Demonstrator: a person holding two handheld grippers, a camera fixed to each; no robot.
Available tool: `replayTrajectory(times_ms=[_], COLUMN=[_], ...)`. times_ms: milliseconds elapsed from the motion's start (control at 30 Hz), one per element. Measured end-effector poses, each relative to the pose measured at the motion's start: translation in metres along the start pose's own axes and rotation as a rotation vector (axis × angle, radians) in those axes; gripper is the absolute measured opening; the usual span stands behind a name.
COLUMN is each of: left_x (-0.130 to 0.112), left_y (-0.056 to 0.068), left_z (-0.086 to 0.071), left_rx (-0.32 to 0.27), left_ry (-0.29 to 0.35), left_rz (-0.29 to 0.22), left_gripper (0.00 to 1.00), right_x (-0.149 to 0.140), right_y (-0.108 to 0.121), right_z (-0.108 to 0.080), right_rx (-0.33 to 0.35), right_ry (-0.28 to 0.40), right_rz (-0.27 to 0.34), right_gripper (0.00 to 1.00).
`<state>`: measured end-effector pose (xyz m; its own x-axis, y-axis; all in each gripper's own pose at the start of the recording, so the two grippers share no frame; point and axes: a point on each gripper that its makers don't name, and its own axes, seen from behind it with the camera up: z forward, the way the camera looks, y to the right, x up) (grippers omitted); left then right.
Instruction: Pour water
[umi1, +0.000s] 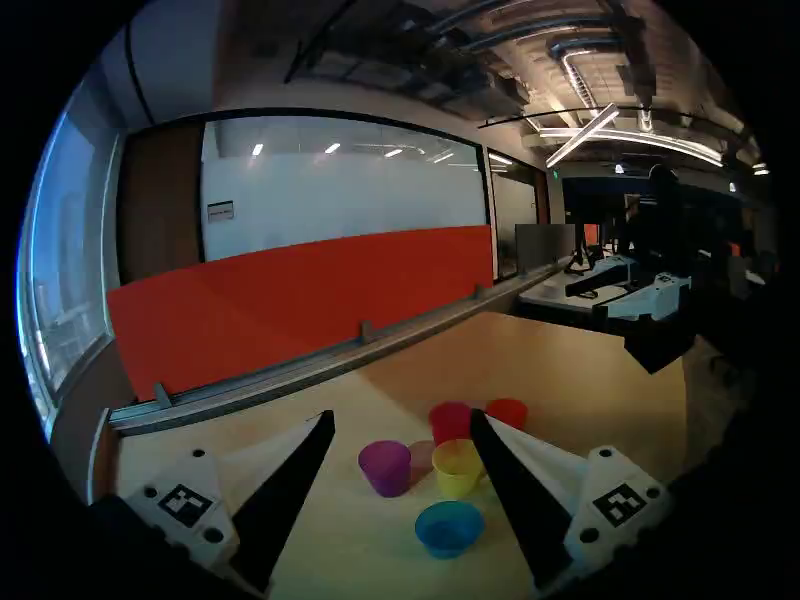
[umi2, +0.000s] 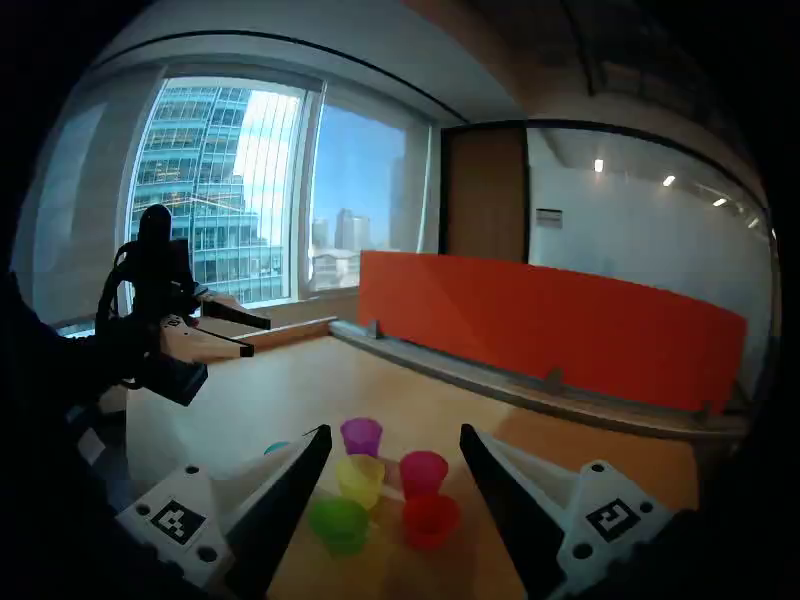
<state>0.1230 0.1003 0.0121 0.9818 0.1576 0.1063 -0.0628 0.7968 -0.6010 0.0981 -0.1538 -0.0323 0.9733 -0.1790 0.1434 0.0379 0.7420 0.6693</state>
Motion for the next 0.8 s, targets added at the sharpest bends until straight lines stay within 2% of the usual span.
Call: replayTrajectory(times_ms=[467,800], left_x=[-0.055,-0.085], left_y=[0.014,0.027], left_z=[0.01,0.016], left_rx=[-0.048,-0.087], left_ry=[-0.101,-0.156], left_rz=[0.005,-0.005], left_gripper=[1.0,1.0], right_x=[-0.053,-0.079], right_y=[-0.006,-0.008], right_z=[0.008,0.01], right_rx=[0.041,0.053], right_ry=[-0.095,-0.143], right_rz=[-0.003,0.001], right_gripper=[0.99,0.99])
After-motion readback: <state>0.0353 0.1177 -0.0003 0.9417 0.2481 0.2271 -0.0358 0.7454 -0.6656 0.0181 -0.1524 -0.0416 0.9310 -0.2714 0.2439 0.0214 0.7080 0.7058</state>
